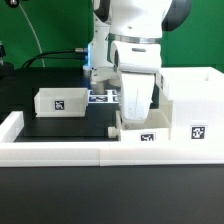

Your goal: Assemble drawer

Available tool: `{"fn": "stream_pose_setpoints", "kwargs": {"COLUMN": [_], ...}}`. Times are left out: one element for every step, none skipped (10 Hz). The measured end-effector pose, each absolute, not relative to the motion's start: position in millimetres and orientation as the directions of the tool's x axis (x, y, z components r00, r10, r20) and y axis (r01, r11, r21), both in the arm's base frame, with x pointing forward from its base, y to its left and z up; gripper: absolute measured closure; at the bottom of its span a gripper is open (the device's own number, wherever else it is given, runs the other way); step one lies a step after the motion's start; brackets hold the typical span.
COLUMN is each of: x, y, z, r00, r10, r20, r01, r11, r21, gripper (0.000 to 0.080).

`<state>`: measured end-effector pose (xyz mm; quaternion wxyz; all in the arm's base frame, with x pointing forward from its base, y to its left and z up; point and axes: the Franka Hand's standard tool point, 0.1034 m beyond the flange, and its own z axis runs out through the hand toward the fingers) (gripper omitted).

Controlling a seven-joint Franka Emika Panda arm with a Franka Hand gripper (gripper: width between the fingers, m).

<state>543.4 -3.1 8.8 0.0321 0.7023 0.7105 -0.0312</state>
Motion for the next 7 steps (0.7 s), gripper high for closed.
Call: {"fn": "stream_pose_setpoints", "kwargs": {"x": [543.3,543.4,543.4,543.4,543.4,543.9,543.4], "y": [-3.1,-3.5,-3.5,-3.5,-3.4,-0.2,2.5], "z": [8.8,8.8,8.8,8.8,8.8,9.1,9.0], "r00": [-0.012,-0.011,-0.011,-0.011,-0.010,0.008,0.018], "r10": [0.996,0.996,0.996,0.996,0.996,0.996,0.996], "r20": [-0.090,-0.090,-0.090,-0.090,-0.090,-0.089,-0.089], "r01": [1.000,1.000,1.000,1.000,1.000,1.000,1.000], "r11": [0.012,0.011,0.011,0.011,0.010,-0.008,-0.018], "r21": [0.000,0.000,0.000,0.000,0.000,0.003,0.001], "gripper": [0.0757,0.0757,0.0757,0.0757,0.0757,0.0757,0.0757]}}
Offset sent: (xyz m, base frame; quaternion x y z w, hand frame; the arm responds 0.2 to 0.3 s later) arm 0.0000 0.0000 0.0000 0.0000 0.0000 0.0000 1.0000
